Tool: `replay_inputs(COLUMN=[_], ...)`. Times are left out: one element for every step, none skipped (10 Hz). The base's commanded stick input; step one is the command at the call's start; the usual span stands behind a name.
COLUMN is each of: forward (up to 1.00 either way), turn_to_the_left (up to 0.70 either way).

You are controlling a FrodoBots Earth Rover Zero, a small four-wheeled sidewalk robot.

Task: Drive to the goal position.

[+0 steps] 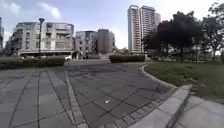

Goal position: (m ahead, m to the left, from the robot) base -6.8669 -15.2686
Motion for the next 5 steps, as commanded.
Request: replay_inputs(forward=[-0.70,-0.70,-0.70,-0.70,-0.70], turn_to_the_left=[0.00,0.00,0.00,0.00,0.00])
